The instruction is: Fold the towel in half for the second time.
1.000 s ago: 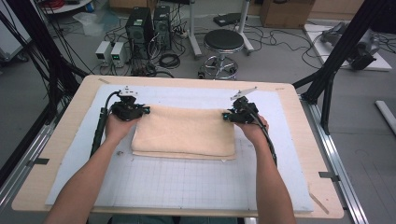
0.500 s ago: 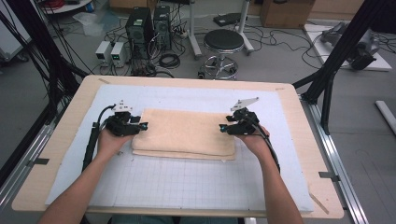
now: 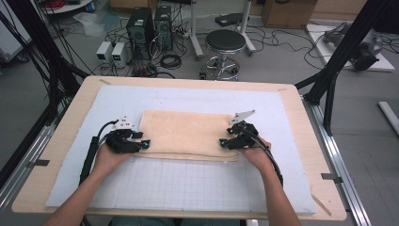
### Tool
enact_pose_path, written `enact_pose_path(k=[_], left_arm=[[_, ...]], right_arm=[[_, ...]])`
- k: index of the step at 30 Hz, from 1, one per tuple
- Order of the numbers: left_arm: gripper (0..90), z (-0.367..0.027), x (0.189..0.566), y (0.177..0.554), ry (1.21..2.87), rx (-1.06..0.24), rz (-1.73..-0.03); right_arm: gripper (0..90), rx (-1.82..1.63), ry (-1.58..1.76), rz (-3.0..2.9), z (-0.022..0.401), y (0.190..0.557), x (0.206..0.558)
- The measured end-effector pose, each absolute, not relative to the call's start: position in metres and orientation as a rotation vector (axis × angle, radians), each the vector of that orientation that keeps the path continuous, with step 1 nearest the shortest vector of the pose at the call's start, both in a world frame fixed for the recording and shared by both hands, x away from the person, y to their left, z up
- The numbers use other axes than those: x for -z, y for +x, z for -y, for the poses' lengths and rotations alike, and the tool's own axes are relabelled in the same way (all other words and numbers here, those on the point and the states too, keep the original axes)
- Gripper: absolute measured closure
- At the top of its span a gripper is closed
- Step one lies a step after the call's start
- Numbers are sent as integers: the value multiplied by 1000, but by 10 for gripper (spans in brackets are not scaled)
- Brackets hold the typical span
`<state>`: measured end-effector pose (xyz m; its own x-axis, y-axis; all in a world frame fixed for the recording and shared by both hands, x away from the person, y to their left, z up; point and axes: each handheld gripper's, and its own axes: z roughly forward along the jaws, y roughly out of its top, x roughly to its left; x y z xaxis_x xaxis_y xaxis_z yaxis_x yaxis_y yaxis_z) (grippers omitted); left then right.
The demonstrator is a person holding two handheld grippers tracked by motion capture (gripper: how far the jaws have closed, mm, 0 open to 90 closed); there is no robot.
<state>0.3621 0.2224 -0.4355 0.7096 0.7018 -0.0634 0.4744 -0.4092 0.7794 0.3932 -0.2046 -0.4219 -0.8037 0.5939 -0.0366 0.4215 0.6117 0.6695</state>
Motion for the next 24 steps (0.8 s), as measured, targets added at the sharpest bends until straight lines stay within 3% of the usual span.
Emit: enact_pose_path(k=[14,24], left_arm=[[488,-223,435,353,2065,-367,-879],[291,-227,427,348,2031,-342,-887]], right_arm=[[396,-1012,860,-2591,209,398,426],[270,-1079,892,-2527,205,390,414]])
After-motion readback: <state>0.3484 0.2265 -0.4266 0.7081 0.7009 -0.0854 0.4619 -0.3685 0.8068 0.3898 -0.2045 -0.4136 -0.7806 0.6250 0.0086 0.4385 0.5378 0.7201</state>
